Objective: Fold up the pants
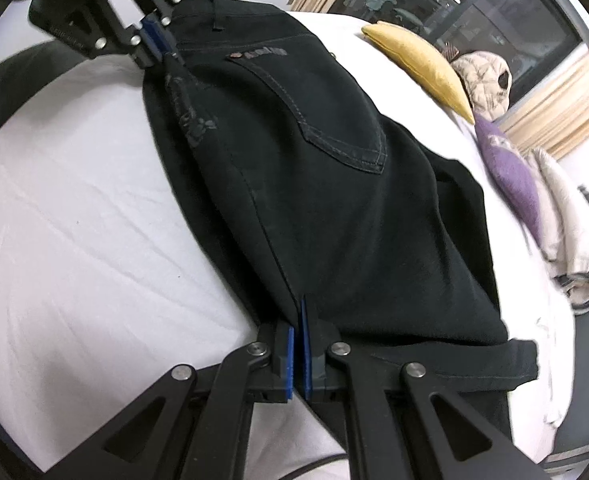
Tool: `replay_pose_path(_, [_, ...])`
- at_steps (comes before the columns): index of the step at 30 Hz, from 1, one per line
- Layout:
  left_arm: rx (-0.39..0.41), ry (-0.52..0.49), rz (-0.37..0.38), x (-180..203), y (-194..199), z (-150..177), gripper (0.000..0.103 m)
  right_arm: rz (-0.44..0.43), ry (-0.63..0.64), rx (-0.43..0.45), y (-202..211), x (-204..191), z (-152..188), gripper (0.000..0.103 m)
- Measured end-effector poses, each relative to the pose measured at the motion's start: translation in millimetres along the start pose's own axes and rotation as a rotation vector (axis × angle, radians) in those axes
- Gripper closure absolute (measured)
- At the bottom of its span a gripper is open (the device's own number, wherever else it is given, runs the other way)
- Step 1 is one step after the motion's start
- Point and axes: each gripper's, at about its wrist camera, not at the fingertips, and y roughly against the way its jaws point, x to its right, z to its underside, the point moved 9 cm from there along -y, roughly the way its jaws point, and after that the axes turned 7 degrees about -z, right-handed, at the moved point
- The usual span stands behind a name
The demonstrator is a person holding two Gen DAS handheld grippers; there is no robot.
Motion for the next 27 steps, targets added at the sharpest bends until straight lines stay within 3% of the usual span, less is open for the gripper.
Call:
replay_pose_path(12, [0.008,0.030,-0.027,0,0,3,0.096,0.004,-0.010,0.015,2,-6,0,0.098])
replay_pose_path(18, [0.011,0.060,-0.054,-2,2,4,0.090,0.023,-0.005,0.017,1,-7,5,0.094])
replay_pose_path(21, [-0.035,0.041,-0.073,2,15,9,0.089,-0.027,-0.072,0.018,15,0,10,0.078])
replay_pose_path(23, [-0.061,0.079,-0.047,-1,27,11,0.088,-0.100,-0.174,0.053,33,11,13,0.035])
replay_pose_path(27, [0.053,0.232,-0.029,-29,64,-22,0.088,-0.204,-0.406,0.196,66,57,-2,0.032])
